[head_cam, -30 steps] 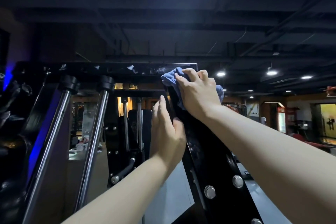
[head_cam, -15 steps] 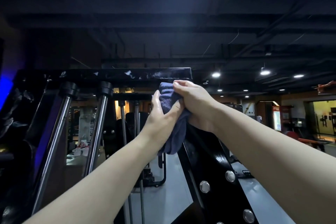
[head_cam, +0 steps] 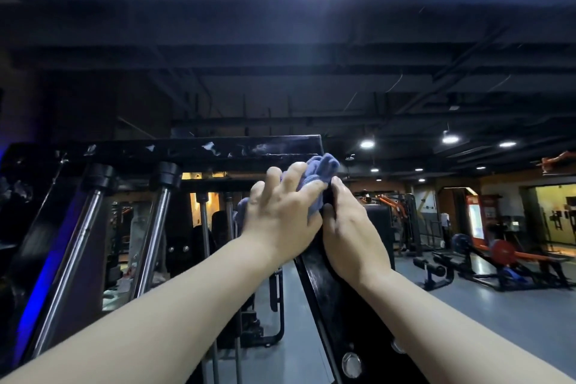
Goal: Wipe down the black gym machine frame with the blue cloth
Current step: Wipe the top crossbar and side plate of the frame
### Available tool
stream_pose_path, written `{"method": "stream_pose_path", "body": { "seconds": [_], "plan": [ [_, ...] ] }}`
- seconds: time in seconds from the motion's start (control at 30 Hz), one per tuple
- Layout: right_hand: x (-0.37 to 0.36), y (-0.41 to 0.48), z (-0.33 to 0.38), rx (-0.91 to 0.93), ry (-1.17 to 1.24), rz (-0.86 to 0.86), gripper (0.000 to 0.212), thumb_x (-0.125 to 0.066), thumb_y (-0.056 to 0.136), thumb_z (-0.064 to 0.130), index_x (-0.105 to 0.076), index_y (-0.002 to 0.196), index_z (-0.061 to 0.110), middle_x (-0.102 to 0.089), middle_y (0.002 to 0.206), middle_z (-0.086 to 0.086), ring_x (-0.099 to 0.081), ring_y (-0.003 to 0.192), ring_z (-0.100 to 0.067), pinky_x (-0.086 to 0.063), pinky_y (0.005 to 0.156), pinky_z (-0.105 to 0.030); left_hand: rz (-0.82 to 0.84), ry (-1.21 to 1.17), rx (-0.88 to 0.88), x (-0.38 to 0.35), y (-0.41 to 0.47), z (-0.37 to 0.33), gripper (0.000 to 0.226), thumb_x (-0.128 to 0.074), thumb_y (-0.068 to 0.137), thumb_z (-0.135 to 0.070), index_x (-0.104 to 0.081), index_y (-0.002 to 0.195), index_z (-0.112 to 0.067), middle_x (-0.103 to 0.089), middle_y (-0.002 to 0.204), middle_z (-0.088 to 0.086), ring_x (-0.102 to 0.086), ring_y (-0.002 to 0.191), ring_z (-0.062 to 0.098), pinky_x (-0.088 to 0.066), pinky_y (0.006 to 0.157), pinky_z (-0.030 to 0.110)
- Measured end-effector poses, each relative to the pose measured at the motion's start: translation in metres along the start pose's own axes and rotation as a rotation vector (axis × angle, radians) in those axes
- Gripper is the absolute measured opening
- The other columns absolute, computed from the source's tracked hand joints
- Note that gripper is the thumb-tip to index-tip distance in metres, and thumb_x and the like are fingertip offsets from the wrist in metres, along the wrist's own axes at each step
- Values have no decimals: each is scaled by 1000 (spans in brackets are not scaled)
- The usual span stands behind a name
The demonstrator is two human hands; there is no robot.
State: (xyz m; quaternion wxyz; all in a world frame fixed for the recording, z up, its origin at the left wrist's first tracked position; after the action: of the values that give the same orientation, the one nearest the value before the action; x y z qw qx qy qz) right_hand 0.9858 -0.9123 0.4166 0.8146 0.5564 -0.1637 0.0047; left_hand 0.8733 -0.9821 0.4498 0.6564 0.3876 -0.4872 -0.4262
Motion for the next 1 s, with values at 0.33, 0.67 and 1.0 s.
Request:
{"method": "stream_pose_path", "body": {
  "seconds": [0.33, 0.67, 1.0],
  "plan": [
    [-6, -5, -9, -29, -164, 49, 58, -27, 110, 31, -9, 163, 22, -13, 169, 9, -10, 153, 1, -4, 114, -8, -104, 136, 197, -6, 81, 36, 38, -58, 90, -23, -63, 126, -34, -43, 151, -2, -42, 124, 34, -30, 99, 48],
    [-4, -7, -7, -13, -218, 8, 57, -25, 109, 35, -9, 163, 24, -16, 169, 9, -15, 153, -2, -16, 118, -17, -3, 261, -2, -2, 99, 44, 40, -53, 90, -28, -58, 129, -37, -43, 147, -6, -43, 118, 35, -34, 95, 46],
    [-3, -5, -8, -28, -256, -38, 55, -30, 107, 34, -19, 160, 25, -30, 164, 7, -34, 146, -14, -37, 109, -32, -72, 87, -400, -8, 74, -3, 43, -44, 95, -36, -51, 137, -29, -60, 135, -8, -54, 102, 29, -42, 87, 44]
  ]
}}
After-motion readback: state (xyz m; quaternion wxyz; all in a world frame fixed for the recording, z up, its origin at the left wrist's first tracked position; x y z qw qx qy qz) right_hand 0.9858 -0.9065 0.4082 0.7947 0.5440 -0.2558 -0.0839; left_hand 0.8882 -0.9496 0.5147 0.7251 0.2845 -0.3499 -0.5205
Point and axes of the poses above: each hand's wrist, its own y-axis towards the middle knuckle, its own x-axis out of the back of the hand, z = x × y, the point moved 4 cm from there along y, towards the middle knuckle
